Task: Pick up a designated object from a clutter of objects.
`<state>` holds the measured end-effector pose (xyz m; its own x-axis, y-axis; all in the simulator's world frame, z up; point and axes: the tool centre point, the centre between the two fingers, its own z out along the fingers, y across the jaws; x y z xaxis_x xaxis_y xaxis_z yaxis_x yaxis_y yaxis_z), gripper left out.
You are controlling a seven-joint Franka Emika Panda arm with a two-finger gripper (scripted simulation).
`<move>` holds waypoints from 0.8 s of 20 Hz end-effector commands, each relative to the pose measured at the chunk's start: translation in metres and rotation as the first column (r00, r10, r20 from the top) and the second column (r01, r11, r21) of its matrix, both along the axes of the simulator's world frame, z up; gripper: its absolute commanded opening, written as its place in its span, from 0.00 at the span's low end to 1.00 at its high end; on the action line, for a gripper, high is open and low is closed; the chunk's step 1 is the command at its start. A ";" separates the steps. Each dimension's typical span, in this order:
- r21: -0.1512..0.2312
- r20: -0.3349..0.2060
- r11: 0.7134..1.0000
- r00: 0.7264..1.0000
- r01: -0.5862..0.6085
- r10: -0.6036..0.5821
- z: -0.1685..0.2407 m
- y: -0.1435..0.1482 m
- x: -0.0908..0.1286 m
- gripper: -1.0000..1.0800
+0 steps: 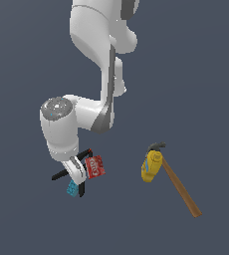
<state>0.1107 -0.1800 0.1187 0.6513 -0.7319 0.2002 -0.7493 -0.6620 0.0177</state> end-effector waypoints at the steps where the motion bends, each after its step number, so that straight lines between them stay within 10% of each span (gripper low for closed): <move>1: -0.017 0.011 0.998 0.998 0.064 -0.063 -0.019 -0.018 0.000 0.62; 16: -0.056 0.041 0.977 0.978 0.205 -0.203 -0.067 -0.061 -0.006 0.62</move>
